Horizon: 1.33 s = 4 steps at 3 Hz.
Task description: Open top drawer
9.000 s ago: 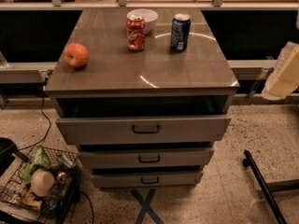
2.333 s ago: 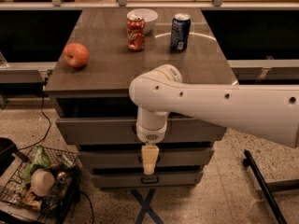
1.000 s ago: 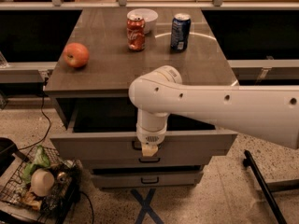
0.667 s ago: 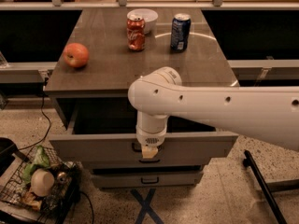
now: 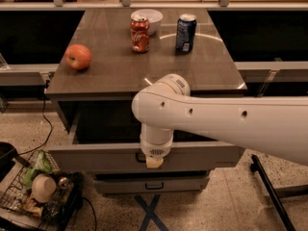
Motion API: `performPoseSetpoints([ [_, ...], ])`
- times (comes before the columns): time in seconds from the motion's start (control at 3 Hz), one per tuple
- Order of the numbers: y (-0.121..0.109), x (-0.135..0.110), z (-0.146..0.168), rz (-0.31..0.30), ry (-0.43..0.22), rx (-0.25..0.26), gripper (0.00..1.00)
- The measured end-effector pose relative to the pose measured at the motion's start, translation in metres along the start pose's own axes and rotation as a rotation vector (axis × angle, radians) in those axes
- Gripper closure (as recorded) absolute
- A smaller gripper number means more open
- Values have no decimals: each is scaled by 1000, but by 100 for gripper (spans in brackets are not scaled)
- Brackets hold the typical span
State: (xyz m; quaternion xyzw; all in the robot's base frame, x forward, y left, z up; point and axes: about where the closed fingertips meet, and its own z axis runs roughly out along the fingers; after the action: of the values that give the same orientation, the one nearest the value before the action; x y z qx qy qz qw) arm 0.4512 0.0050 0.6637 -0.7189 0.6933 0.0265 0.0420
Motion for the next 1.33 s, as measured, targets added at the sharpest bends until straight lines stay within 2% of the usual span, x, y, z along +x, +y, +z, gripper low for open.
performPoseSetpoints([
  [0.33, 13, -3, -8, -19, 0, 28, 100],
  [0.67, 13, -2, -6, -19, 0, 28, 100],
  [1.33, 52, -14, -43, -109, -25, 124, 100],
])
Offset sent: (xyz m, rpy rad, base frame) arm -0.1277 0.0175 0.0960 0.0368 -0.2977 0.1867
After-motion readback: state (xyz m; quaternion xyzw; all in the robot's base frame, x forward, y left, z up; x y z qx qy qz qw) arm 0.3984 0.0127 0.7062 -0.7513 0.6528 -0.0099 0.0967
